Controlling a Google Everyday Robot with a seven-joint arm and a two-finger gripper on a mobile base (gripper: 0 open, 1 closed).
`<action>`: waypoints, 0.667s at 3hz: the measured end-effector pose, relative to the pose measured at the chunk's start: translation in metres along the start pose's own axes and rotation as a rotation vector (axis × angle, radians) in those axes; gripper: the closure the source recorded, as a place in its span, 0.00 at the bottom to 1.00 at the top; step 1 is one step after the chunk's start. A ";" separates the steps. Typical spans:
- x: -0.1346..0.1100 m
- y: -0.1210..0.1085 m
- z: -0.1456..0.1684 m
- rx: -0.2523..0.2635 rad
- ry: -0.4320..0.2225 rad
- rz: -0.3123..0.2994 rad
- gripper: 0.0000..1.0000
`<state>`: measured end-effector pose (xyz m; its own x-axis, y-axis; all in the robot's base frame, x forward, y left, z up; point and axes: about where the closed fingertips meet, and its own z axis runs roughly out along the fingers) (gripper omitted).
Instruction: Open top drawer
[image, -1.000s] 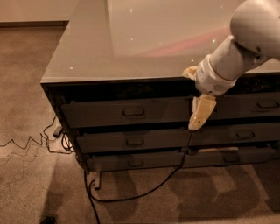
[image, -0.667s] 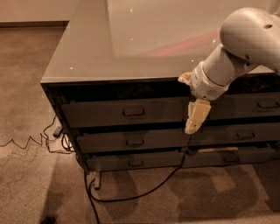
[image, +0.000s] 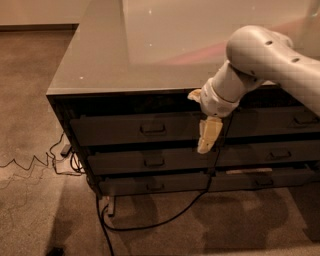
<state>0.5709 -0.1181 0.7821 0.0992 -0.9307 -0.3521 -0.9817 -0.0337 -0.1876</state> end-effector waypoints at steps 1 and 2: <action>-0.001 -0.012 0.017 -0.017 0.011 -0.019 0.00; 0.009 -0.016 0.030 -0.038 0.029 -0.005 0.00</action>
Offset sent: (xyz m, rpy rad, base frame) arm 0.0308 -0.0054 -0.0421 -0.0522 0.0539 -0.0039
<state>0.5925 -0.1152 0.7542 0.0999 -0.9405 -0.3249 -0.9867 -0.0515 -0.1543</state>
